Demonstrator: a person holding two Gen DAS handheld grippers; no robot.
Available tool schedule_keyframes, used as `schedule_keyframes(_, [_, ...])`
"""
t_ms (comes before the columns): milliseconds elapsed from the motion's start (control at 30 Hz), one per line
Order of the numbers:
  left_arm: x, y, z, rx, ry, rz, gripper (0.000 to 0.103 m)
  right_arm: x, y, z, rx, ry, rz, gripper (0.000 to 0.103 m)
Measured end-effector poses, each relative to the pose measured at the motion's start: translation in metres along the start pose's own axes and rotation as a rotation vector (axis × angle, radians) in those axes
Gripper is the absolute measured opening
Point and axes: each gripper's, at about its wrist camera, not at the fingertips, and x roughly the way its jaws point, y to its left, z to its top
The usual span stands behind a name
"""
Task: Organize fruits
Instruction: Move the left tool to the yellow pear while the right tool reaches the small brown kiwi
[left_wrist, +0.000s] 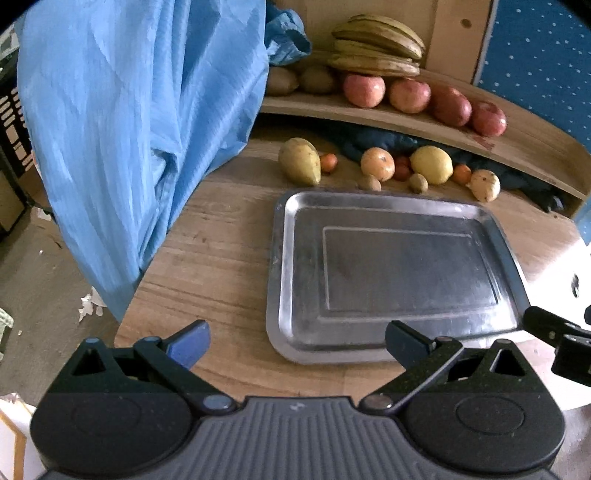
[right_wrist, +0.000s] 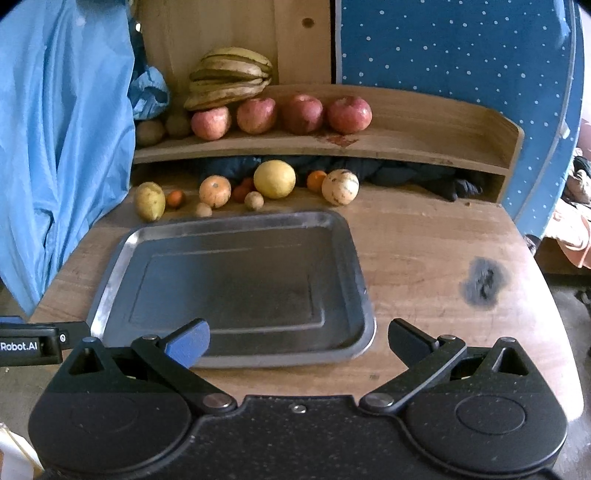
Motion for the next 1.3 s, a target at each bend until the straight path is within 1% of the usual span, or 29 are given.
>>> schedule_keyframes(100, [-0.001, -0.003, 0.011, 0.011, -0.006, 0.031, 0.103, 0.007, -0.008, 0.008, 0.002, 0.003, 0.018, 0.103])
schedule_keyframes(267, [0.003, -0.007, 0.034, 0.041, -0.02, 0.061, 0.103, 0.016, -0.013, 0.02, 0.002, -0.005, 0.057, 0.103])
schedule_keyframes(367, [0.011, -0.005, 0.05, 0.058, -0.022, 0.074, 0.103, 0.02, -0.009, 0.026, -0.019, -0.042, 0.078, 0.103])
schedule_keyframes(467, [0.023, 0.001, 0.067, 0.062, -0.023, 0.058, 0.103, 0.022, 0.002, 0.033, -0.069, -0.115, 0.087, 0.103])
schedule_keyframes(533, [0.034, 0.005, 0.08, 0.067, -0.028, 0.04, 0.103, 0.026, 0.009, 0.04, -0.095, -0.149, 0.11, 0.103])
schedule_keyframes(633, [0.054, 0.009, 0.101, 0.087, -0.019, 0.015, 0.103, 0.038, 0.02, 0.053, -0.123, -0.159, 0.122, 0.103])
schedule_keyframes(767, [0.079, 0.013, 0.125, 0.123, -0.014, -0.031, 0.103, 0.057, 0.033, 0.07, -0.123, -0.122, 0.133, 0.103])
schedule_keyframes(833, [0.091, 0.013, 0.135, 0.138, 0.0, -0.051, 0.103, 0.069, 0.04, 0.076, -0.121, -0.071, 0.151, 0.103])
schedule_keyframes(867, [0.098, 0.014, 0.139, 0.147, 0.007, -0.063, 0.103, 0.074, 0.044, 0.077, -0.118, -0.045, 0.147, 0.103])
schedule_keyframes(933, [0.11, 0.014, 0.146, 0.169, 0.013, -0.087, 0.103, 0.083, 0.052, 0.079, -0.117, -0.02, 0.132, 0.103])
schedule_keyframes(1067, [0.135, 0.014, 0.158, 0.201, 0.028, -0.12, 0.103, 0.101, 0.069, 0.082, -0.147, -0.008, 0.1, 0.102])
schedule_keyframes(1200, [0.153, 0.014, 0.167, 0.225, 0.039, -0.121, 0.103, 0.12, 0.083, 0.086, -0.165, 0.014, 0.062, 0.102])
schedule_keyframes(1300, [0.165, 0.013, 0.172, 0.248, 0.051, -0.116, 0.103, 0.134, 0.088, 0.091, -0.162, 0.033, 0.076, 0.097])
